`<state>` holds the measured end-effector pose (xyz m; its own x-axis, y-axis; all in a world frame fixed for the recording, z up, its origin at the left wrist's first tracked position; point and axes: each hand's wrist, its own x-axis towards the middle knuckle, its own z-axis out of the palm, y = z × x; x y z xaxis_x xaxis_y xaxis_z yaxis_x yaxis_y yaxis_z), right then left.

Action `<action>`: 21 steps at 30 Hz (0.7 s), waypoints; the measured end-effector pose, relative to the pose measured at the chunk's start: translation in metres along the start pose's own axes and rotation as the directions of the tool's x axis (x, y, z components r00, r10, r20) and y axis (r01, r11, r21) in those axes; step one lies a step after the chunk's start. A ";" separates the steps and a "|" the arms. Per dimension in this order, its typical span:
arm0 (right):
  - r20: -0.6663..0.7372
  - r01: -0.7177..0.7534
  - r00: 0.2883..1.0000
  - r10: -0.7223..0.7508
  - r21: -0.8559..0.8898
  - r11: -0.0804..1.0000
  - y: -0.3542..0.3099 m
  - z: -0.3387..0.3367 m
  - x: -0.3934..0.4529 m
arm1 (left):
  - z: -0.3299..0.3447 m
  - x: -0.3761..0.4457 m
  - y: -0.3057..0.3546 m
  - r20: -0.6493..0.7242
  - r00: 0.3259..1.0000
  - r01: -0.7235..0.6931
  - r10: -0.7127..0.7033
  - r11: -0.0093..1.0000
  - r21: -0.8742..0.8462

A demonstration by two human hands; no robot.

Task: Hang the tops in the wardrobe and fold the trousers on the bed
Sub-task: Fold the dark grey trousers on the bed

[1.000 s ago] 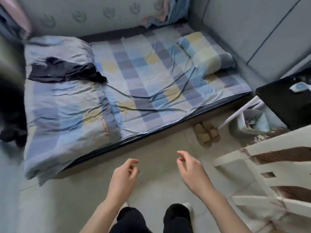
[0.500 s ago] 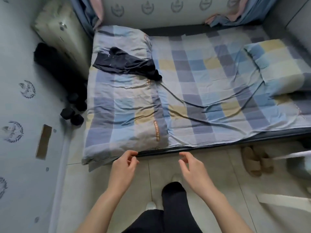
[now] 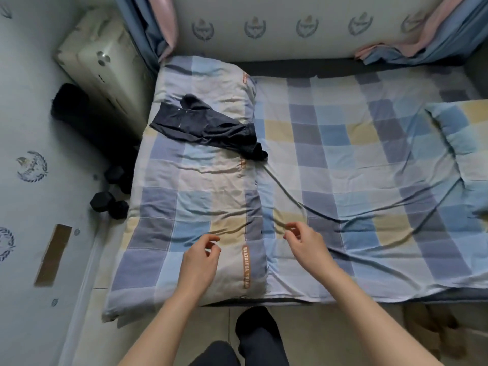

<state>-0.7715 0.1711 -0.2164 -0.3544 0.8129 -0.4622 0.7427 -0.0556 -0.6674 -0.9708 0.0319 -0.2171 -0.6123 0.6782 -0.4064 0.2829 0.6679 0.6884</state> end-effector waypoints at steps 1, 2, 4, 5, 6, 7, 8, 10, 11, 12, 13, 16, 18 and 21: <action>-0.009 0.000 1.000 0.000 0.007 1.000 -0.003 -0.006 0.020 | 0.006 0.018 0.008 -0.001 1.000 -0.007 0.007 1.000 0.009; -0.014 -0.002 1.000 0.002 0.012 1.000 -0.007 -0.012 0.043 | 0.012 0.040 0.016 -0.005 1.000 -0.010 0.010 1.000 0.022; -0.016 -0.001 1.000 0.002 0.018 1.000 -0.012 -0.019 0.080 | 0.020 0.074 0.029 -0.004 1.000 -0.013 0.013 0.998 0.056; -0.017 -0.005 1.000 0.005 0.027 1.000 -0.014 -0.022 0.099 | 0.023 0.092 0.035 0.003 1.000 -0.025 0.025 0.997 0.076; -0.013 -0.010 1.000 0.010 0.026 1.000 -0.015 -0.025 0.118 | 0.027 0.110 0.038 0.012 0.999 -0.040 0.039 0.994 0.103; -0.014 -0.011 1.000 0.012 0.031 0.999 -0.015 -0.025 0.144 | 0.033 0.137 0.042 0.023 0.999 -0.049 0.047 0.990 0.130; -0.014 -0.020 1.000 0.020 0.036 0.999 -0.014 -0.026 0.155 | 0.034 0.148 0.044 0.044 0.998 -0.057 0.051 0.986 0.157; -0.022 -0.039 0.999 0.040 0.056 0.998 -0.008 -0.022 0.199 | 0.046 0.194 0.045 0.084 0.994 -0.090 0.072 0.968 0.233; -0.028 -0.045 0.999 0.047 0.063 0.997 -0.006 -0.020 0.215 | 0.049 0.211 0.047 0.100 0.991 -0.111 0.087 0.956 0.272; -0.028 -0.054 0.998 0.056 0.069 0.996 -0.002 -0.016 0.236 | 0.056 0.234 0.045 0.117 0.988 -0.131 0.100 0.945 0.299; -0.030 -0.059 0.998 0.061 0.072 0.996 0.003 -0.011 0.256 | 0.064 0.256 0.043 0.134 0.985 -0.149 0.110 0.932 0.331; -0.011 -0.102 0.995 0.104 0.128 0.987 0.014 0.004 0.314 | 0.087 0.318 0.041 0.201 0.968 -0.225 0.149 0.869 0.441; 0.001 -0.136 0.990 0.138 0.181 0.974 0.022 0.017 0.357 | 0.109 0.363 0.038 0.255 0.952 -0.283 0.166 0.793 0.539; -0.012 -0.129 0.991 0.133 0.175 0.976 0.032 0.038 0.418 | 0.146 0.424 0.036 0.317 0.918 -0.395 0.237 0.610 0.687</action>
<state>-0.9169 0.4868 -0.4530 -0.2455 0.8052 -0.5398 0.6709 -0.2608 -0.6942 -1.1124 0.3885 -0.4518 -0.2614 0.8783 -0.4004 0.9215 0.3505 0.1674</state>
